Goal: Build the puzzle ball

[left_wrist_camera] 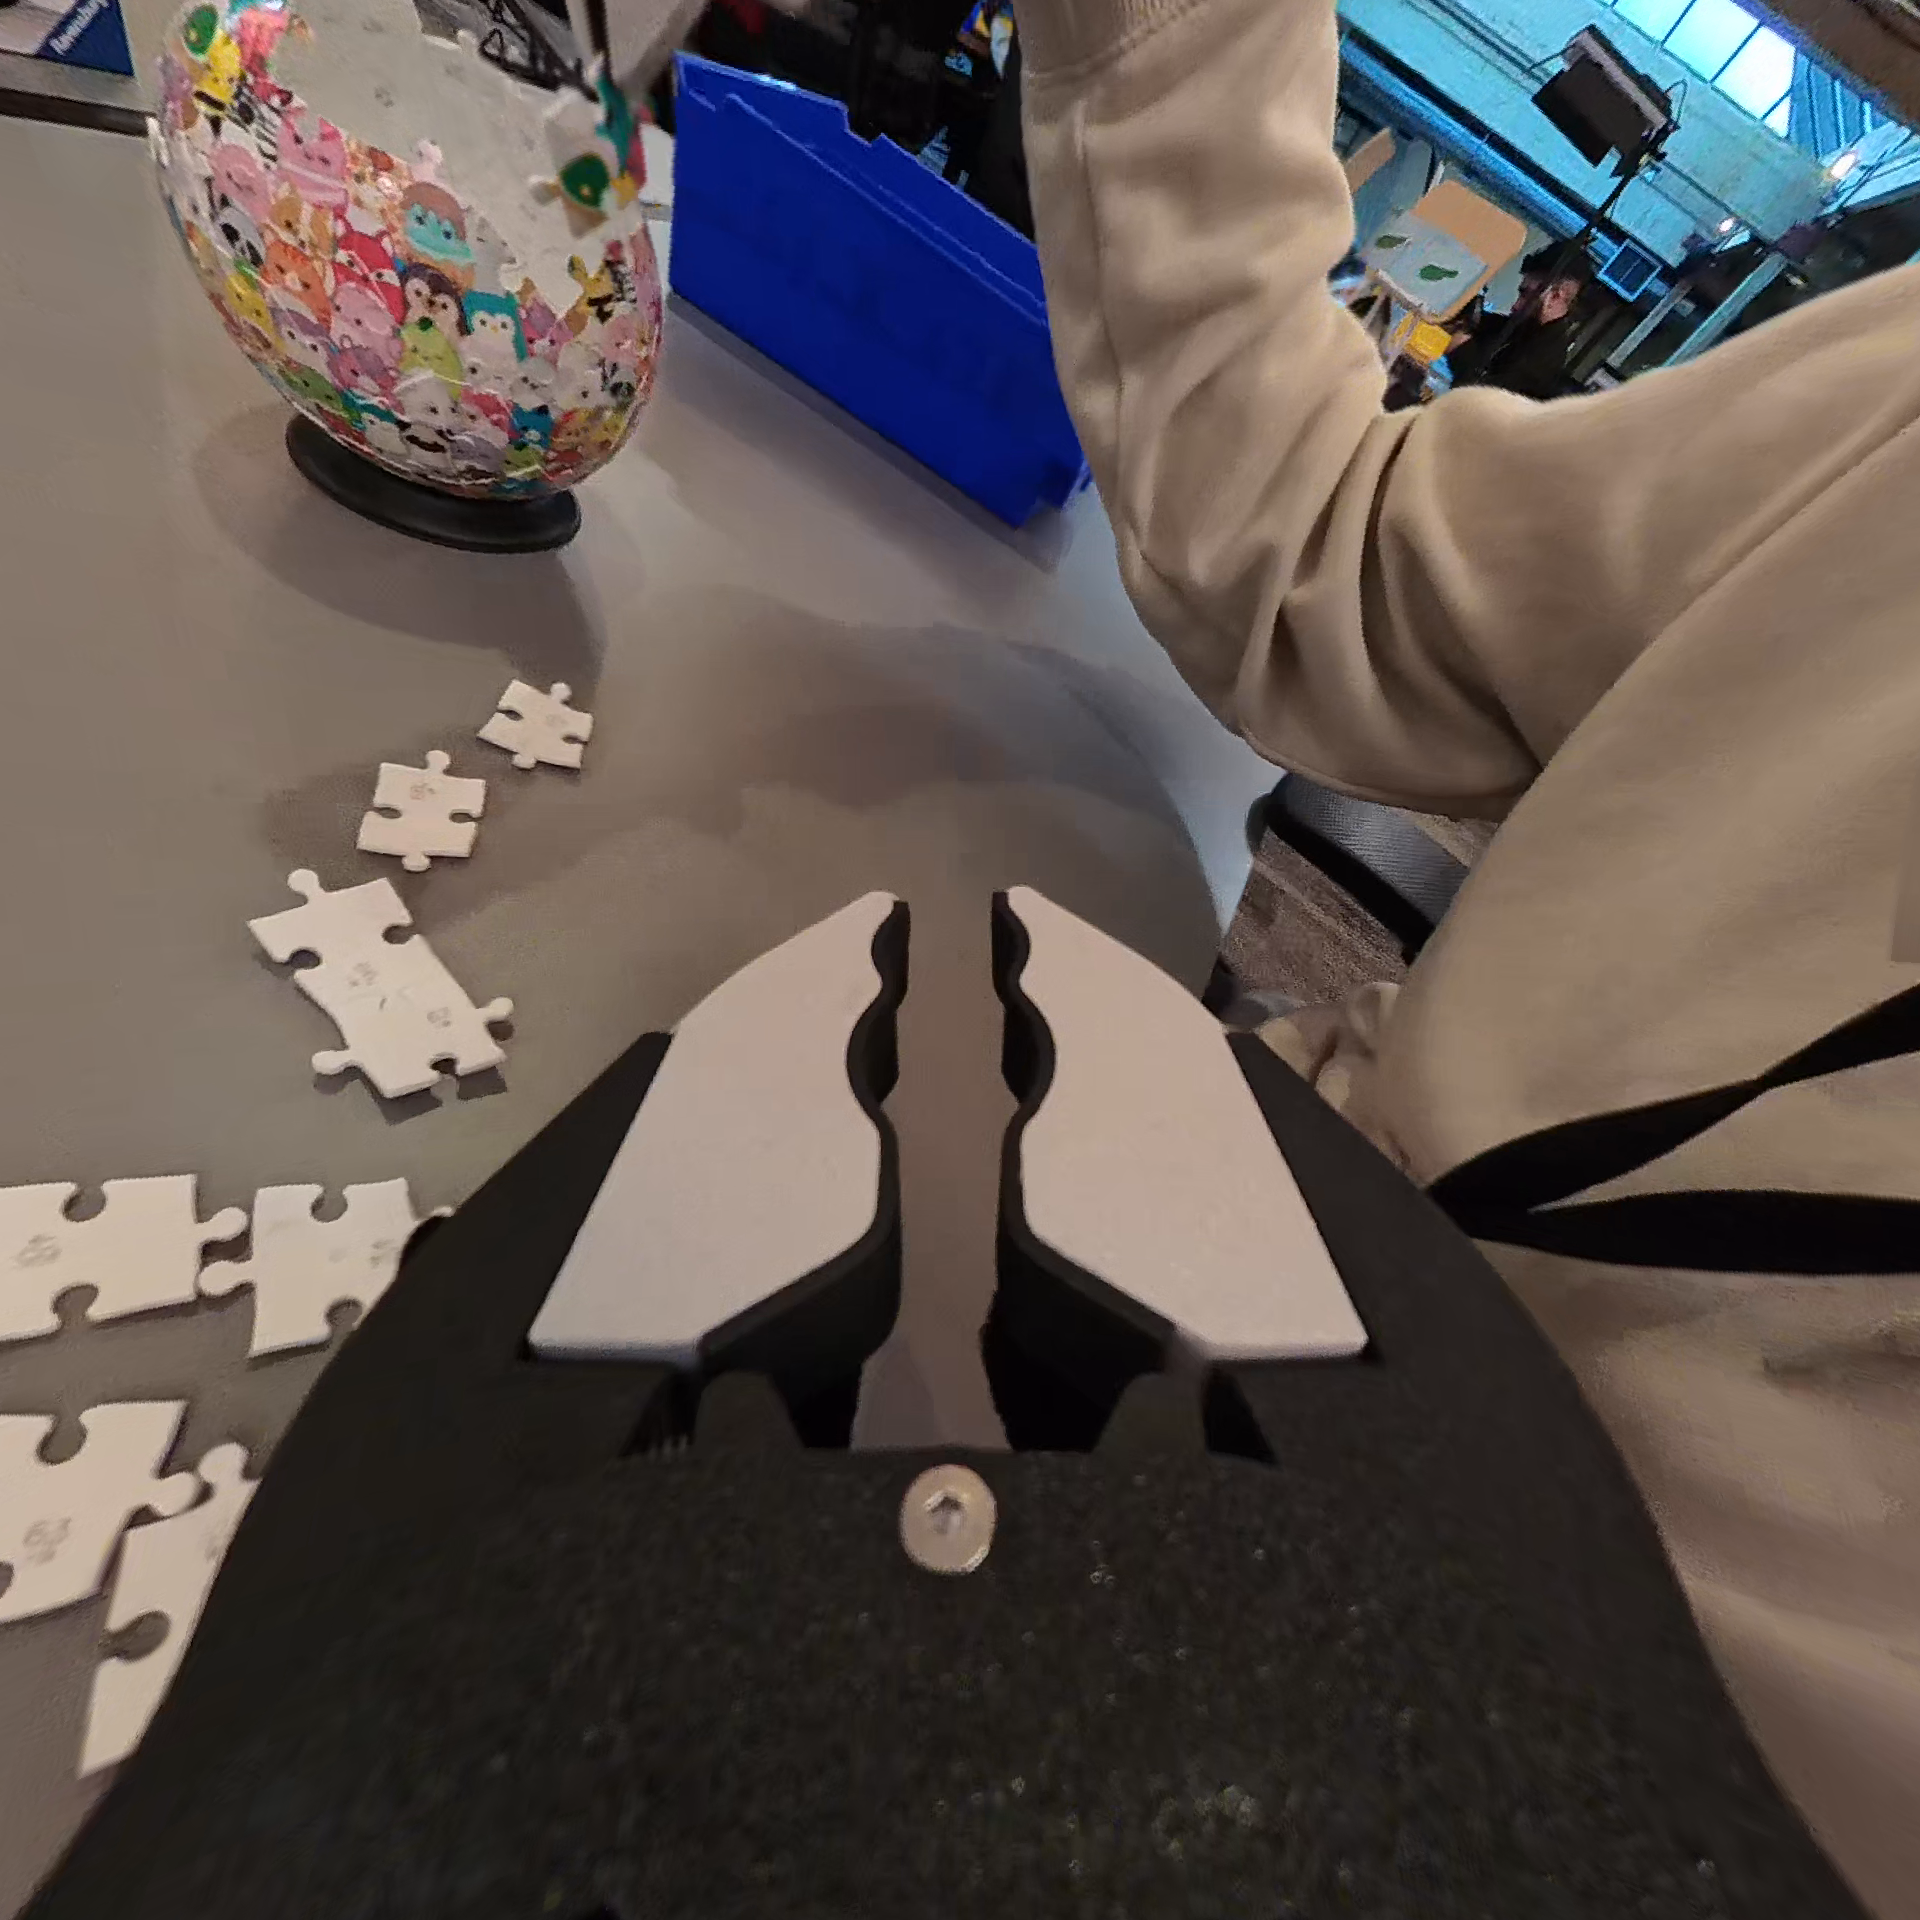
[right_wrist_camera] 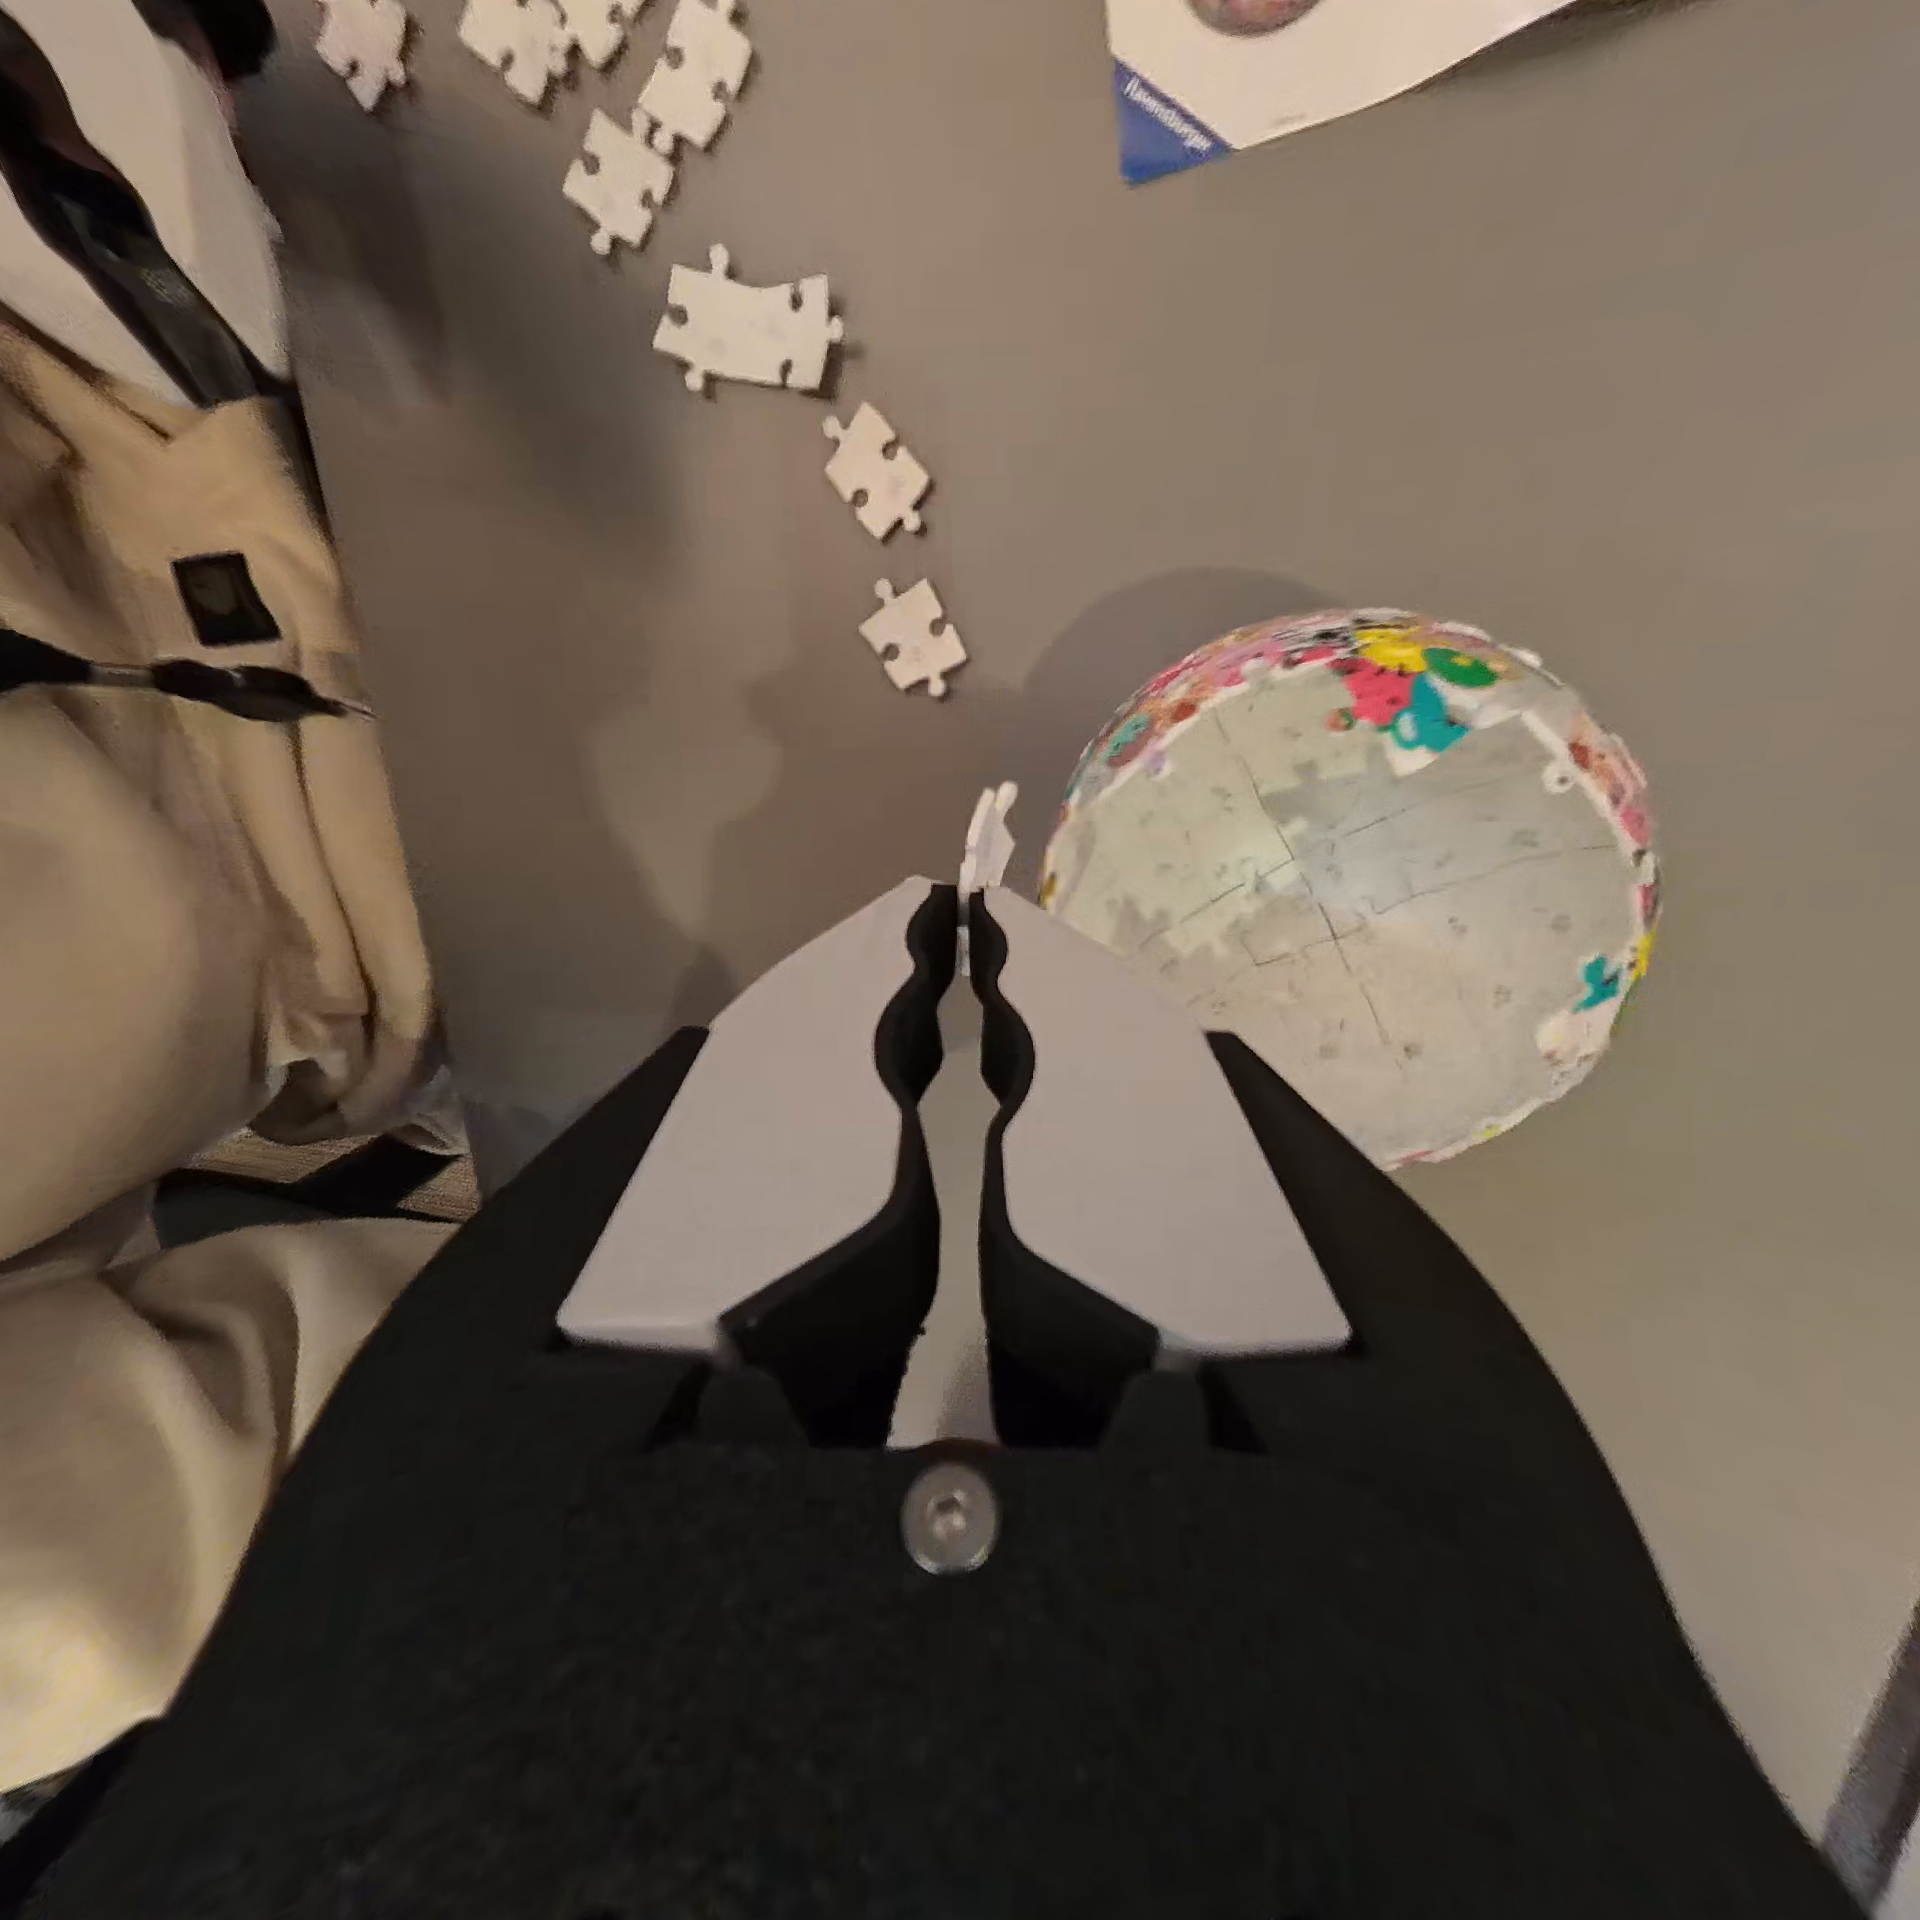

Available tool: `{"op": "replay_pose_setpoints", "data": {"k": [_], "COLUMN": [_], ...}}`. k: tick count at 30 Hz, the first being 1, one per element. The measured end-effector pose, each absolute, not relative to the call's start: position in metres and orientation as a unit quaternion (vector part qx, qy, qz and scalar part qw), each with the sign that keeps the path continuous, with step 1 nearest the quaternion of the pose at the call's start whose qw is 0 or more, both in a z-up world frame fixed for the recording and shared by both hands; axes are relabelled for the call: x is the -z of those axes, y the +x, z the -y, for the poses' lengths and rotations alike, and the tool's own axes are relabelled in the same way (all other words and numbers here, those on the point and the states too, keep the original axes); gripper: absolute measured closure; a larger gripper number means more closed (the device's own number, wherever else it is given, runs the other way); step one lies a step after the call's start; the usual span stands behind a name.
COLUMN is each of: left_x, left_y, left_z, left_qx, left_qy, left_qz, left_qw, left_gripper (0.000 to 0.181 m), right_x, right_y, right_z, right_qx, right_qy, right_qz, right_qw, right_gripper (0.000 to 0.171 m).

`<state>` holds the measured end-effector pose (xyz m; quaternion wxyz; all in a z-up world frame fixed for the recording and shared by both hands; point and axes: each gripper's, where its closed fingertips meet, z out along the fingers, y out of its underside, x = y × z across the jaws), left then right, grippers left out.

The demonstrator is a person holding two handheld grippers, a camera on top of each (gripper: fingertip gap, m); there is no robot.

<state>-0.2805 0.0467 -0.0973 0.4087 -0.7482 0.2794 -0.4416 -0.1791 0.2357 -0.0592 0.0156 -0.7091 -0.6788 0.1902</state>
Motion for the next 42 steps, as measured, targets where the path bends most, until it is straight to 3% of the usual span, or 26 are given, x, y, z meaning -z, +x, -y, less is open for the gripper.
{"op": "replay_pose_setpoints", "data": {"k": [5, 10, 16, 19, 25, 42], "left_x": [0.118, 0.126, 0.112, 0.101, 0.102, 0.1], "left_y": [-0.289, -0.279, -0.247, -0.236, -0.206, -0.181], "left_z": [-0.078, -0.114, -0.152, -0.181, -0.22, -0.235], "left_qx": [0.311, 0.178, 0.195, 0.205, 0.203, 0.203], "left_qy": [-0.788, -0.805, -0.785, -0.77, -0.761, -0.746], "left_qz": [-0.285, -0.274, -0.272, -0.267, -0.285, -0.31], "left_qw": [0.448, 0.496, 0.521, 0.543, 0.547, 0.553], "left_gripper": [0.16, 0.137, 0.14, 0.154, 0.154, 0.15], "right_x": [0.063, 0.07, 0.072, 0.074, 0.076, 0.078], "right_y": [-0.18, -0.179, -0.175, -0.174, -0.177, -0.174], "right_z": [-0.242, -0.239, -0.241, -0.243, -0.244, -0.25], "right_qx": [-0.202, -0.22, -0.237, -0.237, -0.257, -0.27], "right_qy": [-0.71, -0.722, -0.736, -0.738, -0.728, -0.732], "right_qz": [0.674, 0.655, 0.632, 0.628, 0.632, 0.62], "right_qw": [-0.013, -0.023, -0.056, -0.066, -0.068, -0.081], "right_gripper": [0.169, 0.169, 0.169, 0.169, 0.169, 0.169]}}
